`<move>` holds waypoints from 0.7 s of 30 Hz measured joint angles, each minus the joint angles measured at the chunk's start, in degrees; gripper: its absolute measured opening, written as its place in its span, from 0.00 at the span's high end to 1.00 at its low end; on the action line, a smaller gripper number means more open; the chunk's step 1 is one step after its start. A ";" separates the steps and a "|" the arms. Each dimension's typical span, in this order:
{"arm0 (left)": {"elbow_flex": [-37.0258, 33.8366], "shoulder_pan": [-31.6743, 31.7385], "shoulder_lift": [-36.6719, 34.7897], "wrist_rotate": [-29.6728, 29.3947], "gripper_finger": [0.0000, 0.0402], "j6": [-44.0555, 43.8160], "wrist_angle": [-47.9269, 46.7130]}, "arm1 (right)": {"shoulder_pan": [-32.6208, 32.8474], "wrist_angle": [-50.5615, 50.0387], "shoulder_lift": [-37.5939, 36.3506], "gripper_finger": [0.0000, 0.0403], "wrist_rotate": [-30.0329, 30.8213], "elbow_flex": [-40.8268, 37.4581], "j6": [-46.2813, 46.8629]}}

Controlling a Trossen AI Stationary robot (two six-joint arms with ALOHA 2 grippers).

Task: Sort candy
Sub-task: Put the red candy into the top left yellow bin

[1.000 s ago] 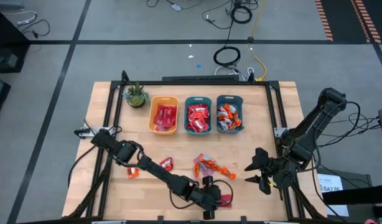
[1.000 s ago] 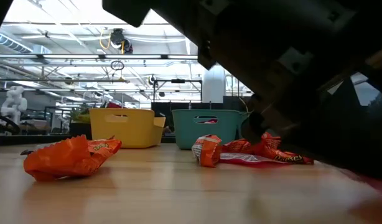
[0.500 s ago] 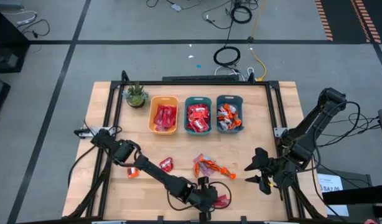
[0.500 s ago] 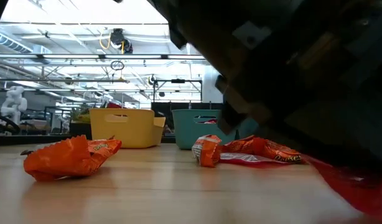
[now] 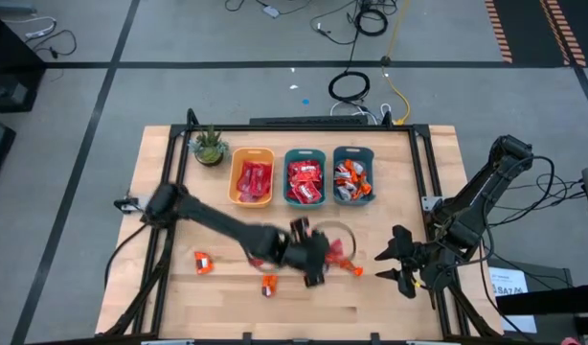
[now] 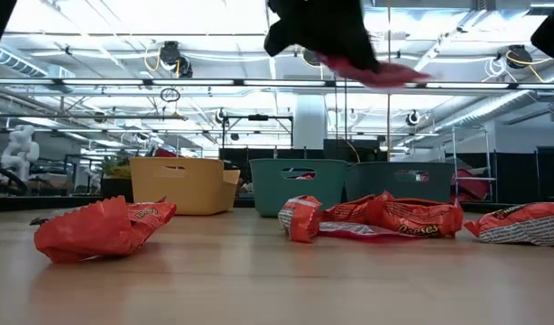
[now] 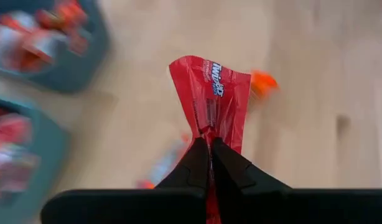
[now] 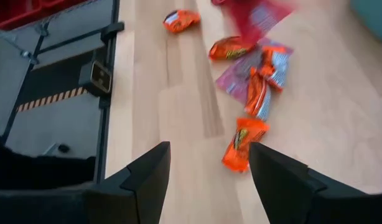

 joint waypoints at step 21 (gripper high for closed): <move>-61.01 28.12 -49.84 -0.93 0.97 -13.44 15.55 | -0.02 2.07 0.02 0.48 8.29 0.00 4.64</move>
